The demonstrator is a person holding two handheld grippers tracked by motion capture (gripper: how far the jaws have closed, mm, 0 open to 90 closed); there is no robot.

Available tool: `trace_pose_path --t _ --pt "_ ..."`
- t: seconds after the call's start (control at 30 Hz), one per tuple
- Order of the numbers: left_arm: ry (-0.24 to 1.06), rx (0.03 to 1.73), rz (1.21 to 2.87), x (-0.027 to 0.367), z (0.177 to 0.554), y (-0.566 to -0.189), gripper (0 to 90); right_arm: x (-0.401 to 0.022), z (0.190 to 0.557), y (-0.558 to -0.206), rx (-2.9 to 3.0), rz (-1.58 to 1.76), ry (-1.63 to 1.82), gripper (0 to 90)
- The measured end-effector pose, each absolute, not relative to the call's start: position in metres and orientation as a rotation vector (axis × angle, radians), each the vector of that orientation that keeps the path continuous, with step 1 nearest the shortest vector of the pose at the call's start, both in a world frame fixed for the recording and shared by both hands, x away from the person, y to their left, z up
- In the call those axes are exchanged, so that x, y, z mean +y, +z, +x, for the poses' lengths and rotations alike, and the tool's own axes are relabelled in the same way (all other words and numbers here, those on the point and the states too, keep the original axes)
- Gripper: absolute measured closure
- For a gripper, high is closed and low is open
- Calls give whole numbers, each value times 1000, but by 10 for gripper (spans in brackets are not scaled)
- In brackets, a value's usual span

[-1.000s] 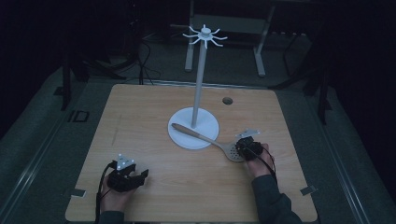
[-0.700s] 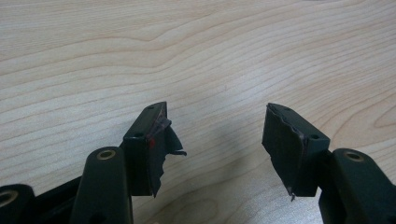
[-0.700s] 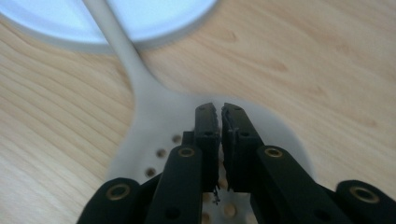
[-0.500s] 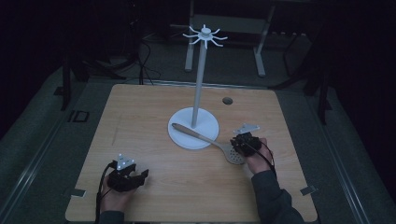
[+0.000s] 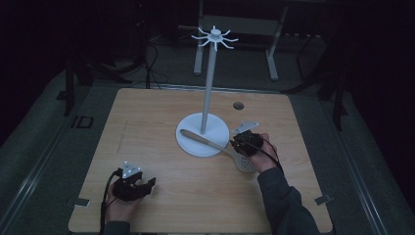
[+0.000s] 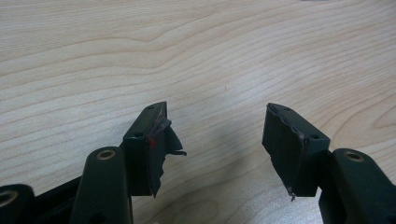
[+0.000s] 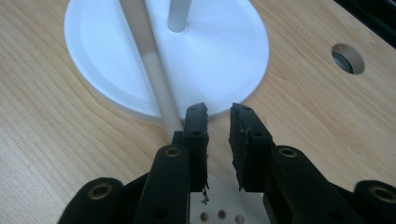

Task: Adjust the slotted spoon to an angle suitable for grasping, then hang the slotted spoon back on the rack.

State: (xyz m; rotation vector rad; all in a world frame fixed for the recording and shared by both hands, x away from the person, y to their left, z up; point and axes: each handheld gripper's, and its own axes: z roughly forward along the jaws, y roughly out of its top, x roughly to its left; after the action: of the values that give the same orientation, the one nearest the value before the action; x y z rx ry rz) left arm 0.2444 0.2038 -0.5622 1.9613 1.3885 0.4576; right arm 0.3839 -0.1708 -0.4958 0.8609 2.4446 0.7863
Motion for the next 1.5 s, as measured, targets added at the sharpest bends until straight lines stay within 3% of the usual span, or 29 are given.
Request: trace_pose_path --t 1.5 --pt "455 1386 1965 204 245 -563 411 -120 411 -504 2626 660 735 713"
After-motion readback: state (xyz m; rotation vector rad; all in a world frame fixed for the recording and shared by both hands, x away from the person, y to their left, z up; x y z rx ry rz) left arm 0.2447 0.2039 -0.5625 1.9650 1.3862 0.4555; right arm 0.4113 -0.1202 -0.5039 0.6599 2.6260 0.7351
